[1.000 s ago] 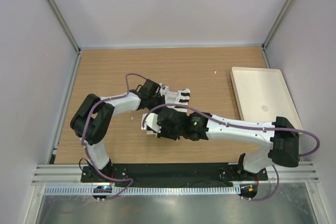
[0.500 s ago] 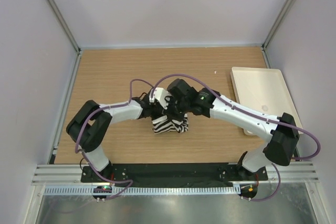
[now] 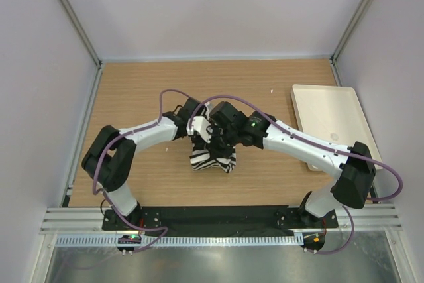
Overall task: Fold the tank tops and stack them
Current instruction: Fold the tank top
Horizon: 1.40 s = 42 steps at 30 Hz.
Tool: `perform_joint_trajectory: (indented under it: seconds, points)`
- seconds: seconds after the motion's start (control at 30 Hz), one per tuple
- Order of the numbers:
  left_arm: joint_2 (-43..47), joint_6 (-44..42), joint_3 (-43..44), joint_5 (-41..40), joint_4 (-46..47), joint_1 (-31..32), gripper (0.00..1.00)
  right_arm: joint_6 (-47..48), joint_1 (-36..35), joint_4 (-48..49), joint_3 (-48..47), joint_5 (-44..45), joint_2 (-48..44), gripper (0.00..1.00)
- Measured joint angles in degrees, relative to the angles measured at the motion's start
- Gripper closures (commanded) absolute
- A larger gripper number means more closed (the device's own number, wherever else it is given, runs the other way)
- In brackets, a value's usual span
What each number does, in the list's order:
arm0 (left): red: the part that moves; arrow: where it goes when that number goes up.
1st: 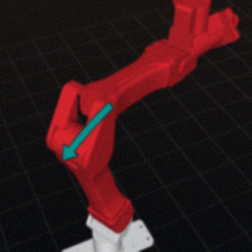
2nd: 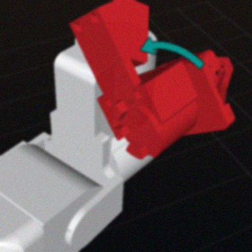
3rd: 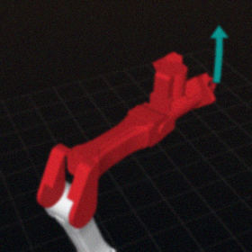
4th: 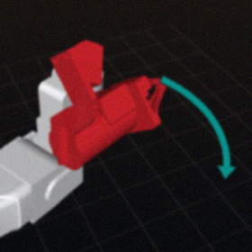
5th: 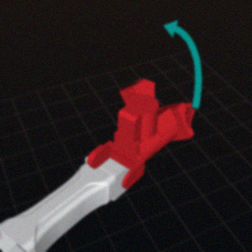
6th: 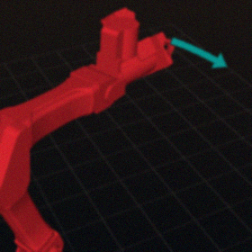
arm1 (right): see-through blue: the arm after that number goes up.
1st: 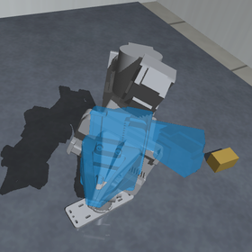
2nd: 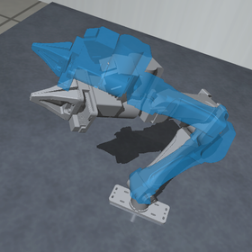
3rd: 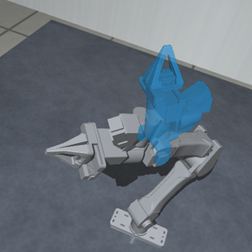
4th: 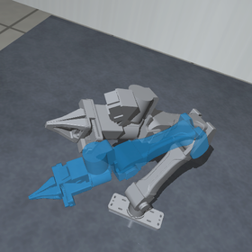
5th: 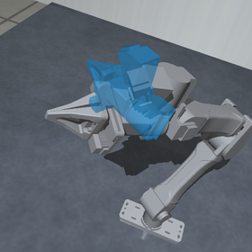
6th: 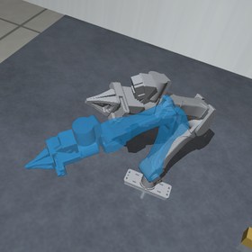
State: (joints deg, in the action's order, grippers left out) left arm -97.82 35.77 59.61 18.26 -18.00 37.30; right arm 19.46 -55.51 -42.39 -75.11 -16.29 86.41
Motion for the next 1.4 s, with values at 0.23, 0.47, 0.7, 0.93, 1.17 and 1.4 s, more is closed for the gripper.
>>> perform_joint_trajectory:
  seconds: [0.23, 0.47, 0.7, 0.93, 1.17, 1.4]
  points:
    - [1.2, 1.6, 1.9, 2.4, -0.4, -5.7, 0.63, 0.4, 0.1, -0.3, -0.1, -1.0, 0.0, 0.99]
    - [8.8, 6.6, -4.9, 3.1, 3.3, -14.0, 0.62, 1.3, 1.9, -2.4, -4.1, -3.2, 3.4, 0.99]
    - [17.5, 13.5, -18.0, 4.5, 9.7, -21.5, 0.59, 2.2, 5.2, -4.7, -8.7, -6.1, 7.8, 0.99]
    - [25.8, 17.9, -26.0, 4.3, 12.7, -30.7, 0.57, 3.8, 10.0, -7.3, -14.0, -10.4, 12.9, 0.99]
    - [25.1, 18.3, -26.4, 5.6, 15.2, -31.2, 0.58, 6.3, 15.6, -11.4, -22.7, -15.5, 21.8, 0.98]
    - [24.0, 18.1, -27.0, 5.8, 16.2, -31.2, 0.58, 9.0, 21.0, -16.0, -32.7, -19.3, 31.9, 0.98]
